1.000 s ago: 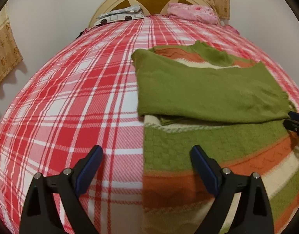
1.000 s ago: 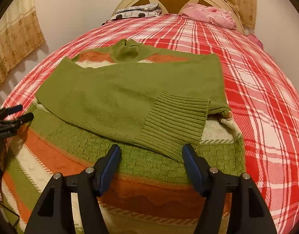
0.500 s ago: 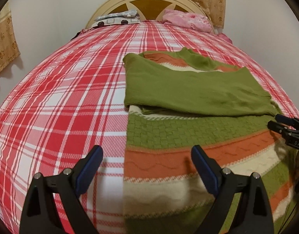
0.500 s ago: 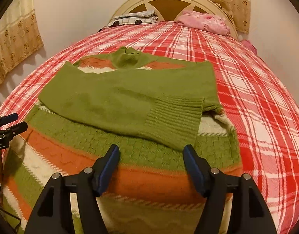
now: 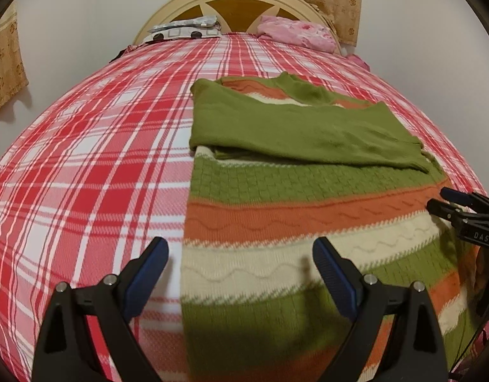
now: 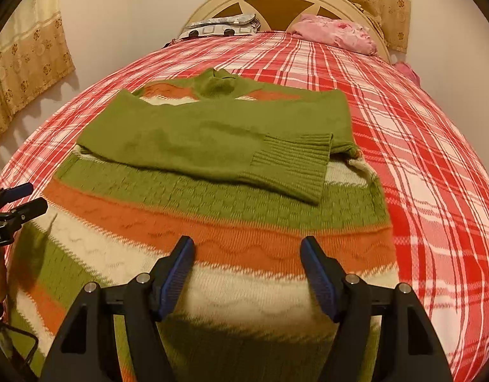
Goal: Fold small clothes
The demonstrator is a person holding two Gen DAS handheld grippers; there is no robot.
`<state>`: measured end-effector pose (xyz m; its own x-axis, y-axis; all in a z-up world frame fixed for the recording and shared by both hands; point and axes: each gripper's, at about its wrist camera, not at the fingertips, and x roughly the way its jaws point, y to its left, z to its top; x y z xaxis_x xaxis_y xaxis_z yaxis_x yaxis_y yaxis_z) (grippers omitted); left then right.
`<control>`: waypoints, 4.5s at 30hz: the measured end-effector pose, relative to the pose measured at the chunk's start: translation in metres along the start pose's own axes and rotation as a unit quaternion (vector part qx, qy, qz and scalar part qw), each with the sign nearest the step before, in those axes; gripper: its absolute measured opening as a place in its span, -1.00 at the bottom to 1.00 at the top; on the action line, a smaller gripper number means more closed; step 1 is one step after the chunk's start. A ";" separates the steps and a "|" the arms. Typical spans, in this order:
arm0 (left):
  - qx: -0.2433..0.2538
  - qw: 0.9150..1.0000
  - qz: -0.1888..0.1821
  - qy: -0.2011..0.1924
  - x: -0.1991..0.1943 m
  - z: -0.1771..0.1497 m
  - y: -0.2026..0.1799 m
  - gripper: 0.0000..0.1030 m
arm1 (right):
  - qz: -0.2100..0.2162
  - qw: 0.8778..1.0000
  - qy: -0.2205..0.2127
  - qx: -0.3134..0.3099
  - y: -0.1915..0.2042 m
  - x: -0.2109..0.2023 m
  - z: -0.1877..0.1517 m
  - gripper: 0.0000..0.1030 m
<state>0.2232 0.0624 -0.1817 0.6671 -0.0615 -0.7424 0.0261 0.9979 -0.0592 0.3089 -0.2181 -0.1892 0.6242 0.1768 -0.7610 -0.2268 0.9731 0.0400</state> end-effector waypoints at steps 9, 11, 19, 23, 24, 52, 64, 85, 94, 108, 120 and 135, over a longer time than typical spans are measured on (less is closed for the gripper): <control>0.003 1.000 -0.004 -0.003 -0.018 -0.021 -0.003 0.83 | 0.004 1.000 -0.005 0.005 0.005 -0.018 -0.015 0.37; 0.005 1.000 -0.005 -0.002 -0.021 -0.026 -0.004 0.84 | 0.003 1.000 -0.006 0.005 0.006 -0.023 -0.019 0.37; 0.009 1.000 -0.005 0.000 -0.031 -0.042 -0.004 0.83 | 0.006 1.000 -0.002 0.010 0.006 -0.031 -0.033 0.38; 0.008 1.000 -0.003 0.006 -0.033 -0.050 -0.002 0.84 | 0.007 1.000 0.000 0.012 0.006 -0.034 -0.038 0.38; 0.008 1.000 -0.004 0.008 -0.035 -0.052 -0.002 0.84 | 0.006 1.000 0.001 0.013 0.007 -0.035 -0.040 0.38; 0.037 0.999 0.001 0.024 -0.055 -0.098 -0.011 0.84 | -0.004 1.000 0.012 -0.008 0.026 -0.069 -0.091 0.41; 0.054 0.998 0.012 0.029 -0.064 -0.112 -0.009 0.84 | 0.003 1.000 0.002 -0.006 0.025 -0.080 -0.110 0.42; 0.015 0.998 -0.035 0.055 -0.083 -0.138 0.002 0.83 | -0.009 1.000 -0.007 0.027 0.010 -0.112 -0.135 0.43; 0.006 0.994 -0.083 0.067 -0.081 -0.141 -0.001 0.50 | 0.023 0.998 0.005 0.065 -0.012 -0.137 -0.155 0.43; 0.011 0.992 -0.101 0.070 -0.082 -0.145 -0.001 0.07 | 0.015 0.995 0.023 0.100 -0.037 -0.142 -0.168 0.21; 0.013 0.990 -0.124 0.064 -0.082 -0.143 -0.001 -0.75 | 0.072 0.989 0.006 0.130 -0.035 -0.140 -0.174 -0.56; 0.010 0.986 -0.167 0.015 -0.095 -0.132 -0.001 -0.82 | 0.115 0.980 -0.047 0.154 -0.041 -0.147 -0.170 -0.77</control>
<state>0.0614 0.0646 -0.1992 0.5968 -0.3864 -0.7032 0.2549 0.9223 -0.2905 0.0997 -0.3091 -0.1893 0.6521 0.3954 -0.6469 -0.1421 0.9019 0.4080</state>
